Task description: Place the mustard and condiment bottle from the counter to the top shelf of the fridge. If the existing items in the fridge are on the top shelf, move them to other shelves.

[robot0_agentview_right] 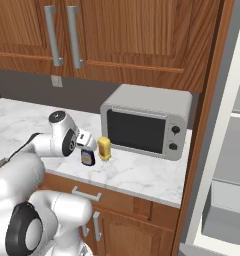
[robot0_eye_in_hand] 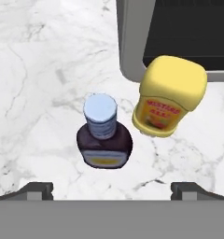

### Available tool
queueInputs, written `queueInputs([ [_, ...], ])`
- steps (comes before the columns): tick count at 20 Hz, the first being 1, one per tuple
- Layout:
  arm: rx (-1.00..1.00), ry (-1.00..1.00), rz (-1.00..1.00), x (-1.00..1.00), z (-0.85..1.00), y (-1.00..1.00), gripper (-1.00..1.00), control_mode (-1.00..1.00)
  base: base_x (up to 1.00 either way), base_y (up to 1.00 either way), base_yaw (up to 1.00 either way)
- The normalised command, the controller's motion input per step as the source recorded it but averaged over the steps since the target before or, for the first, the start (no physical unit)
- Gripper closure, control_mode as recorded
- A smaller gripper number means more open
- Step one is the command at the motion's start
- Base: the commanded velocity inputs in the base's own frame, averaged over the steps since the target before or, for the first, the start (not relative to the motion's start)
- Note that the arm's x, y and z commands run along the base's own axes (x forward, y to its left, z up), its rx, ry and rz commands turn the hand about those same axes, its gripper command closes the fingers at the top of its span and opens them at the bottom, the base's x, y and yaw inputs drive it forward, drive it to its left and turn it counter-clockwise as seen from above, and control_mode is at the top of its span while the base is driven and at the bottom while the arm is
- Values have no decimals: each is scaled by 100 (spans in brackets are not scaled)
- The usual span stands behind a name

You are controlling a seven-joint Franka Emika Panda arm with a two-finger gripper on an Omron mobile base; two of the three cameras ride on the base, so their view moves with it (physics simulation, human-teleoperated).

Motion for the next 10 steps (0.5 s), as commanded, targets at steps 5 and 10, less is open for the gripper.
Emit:
queueInputs([
  [5,0,0,-1,25,-11,0,-100,-100,0,0,0],
  [10,0,0,0,20,-13,0,-100,-100,0,0,0],
])
